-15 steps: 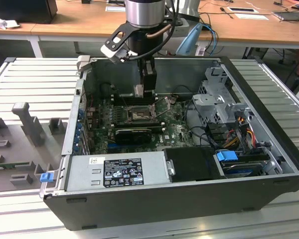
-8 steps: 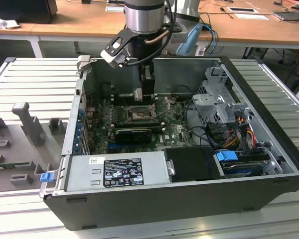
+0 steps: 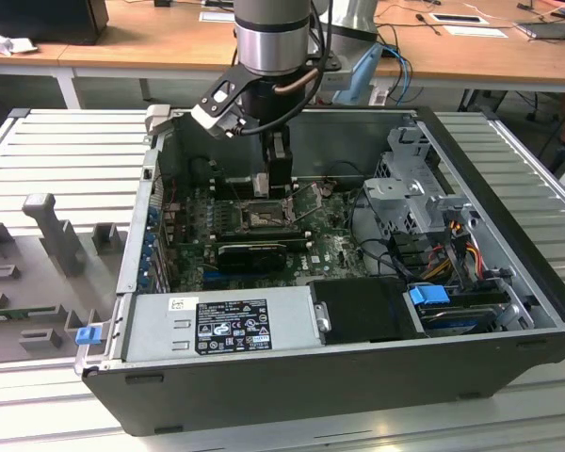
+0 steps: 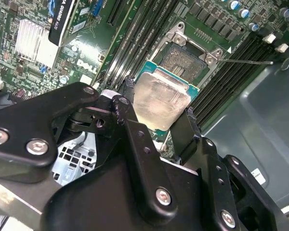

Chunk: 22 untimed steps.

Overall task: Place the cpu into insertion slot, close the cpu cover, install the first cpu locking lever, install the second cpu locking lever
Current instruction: 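Place the cpu into insertion slot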

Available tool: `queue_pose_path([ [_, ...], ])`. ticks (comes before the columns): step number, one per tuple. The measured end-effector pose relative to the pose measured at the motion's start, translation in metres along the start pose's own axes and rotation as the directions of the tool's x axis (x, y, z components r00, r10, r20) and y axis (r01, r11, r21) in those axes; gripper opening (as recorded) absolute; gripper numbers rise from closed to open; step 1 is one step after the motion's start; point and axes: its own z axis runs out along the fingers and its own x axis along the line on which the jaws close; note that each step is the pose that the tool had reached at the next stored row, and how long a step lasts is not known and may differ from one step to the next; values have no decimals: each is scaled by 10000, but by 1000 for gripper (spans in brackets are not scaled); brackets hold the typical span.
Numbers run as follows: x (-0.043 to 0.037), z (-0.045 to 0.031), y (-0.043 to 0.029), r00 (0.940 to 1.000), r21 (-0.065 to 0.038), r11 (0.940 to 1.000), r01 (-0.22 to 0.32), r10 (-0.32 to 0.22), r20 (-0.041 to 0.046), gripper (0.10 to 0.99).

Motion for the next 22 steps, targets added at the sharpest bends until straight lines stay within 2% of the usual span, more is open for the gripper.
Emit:
queue_pose_path([
  [12,0,21,-1,10000,0,10000,-1,1,0,541],
  [22,-1,99,-7,10000,1,10000,0,0,0,541],
])
